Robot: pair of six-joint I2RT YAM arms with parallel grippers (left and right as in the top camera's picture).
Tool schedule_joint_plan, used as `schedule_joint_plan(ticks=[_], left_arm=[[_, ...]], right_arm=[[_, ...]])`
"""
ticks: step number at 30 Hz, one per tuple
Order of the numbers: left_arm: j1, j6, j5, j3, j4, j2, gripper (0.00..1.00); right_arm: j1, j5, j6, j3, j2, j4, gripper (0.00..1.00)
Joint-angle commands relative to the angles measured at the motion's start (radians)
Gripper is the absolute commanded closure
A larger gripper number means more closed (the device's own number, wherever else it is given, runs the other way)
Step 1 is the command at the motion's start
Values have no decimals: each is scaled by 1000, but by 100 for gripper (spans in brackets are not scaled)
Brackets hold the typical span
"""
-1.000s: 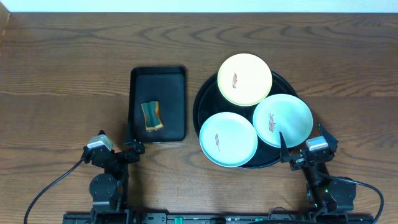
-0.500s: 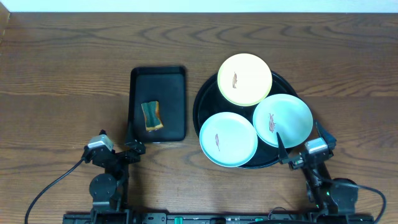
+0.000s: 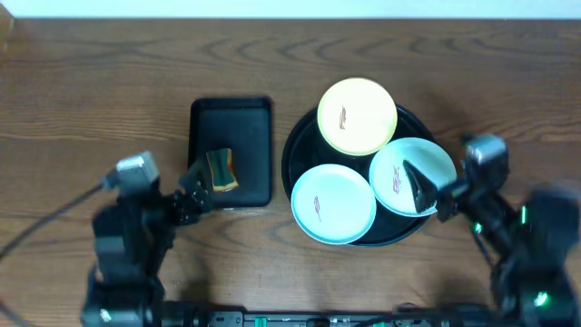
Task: Clean dirty plates on tray and stack at the side
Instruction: 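Move left gripper to sponge and right gripper to right green plate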
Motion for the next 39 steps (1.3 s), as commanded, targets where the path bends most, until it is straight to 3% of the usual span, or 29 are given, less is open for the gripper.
schedule_joint_plan(ticks=[1,2,4,11,13,16,20,26,39], left_arm=[[-2,-3,136,279,-235,282,11],[-2,-3,136,376,-351,389,11],[-2,-3,136,451,-445,494,11],[-22,-3,322,468,-502,649,11],[-53,3,327,468,-505,674,11],[-130,34,311,468,-503,694,11],[-245,34,182,468,-501,694,11],[-354,18,82,468,-492,694,13],[-410,0,82,465,-430,695,18]], right_arm=[[-19,-124,13,299,296,-261,1],[-19,-123,10,406,417,-380,1],[-19,-125,20,478,533,-422,1],[-13,-176,198,488,719,-430,1],[8,-174,151,484,761,-486,12],[76,-87,127,470,824,-593,19],[203,83,145,433,904,-677,40],[294,277,291,349,963,-637,44],[294,206,301,103,976,-338,65]])
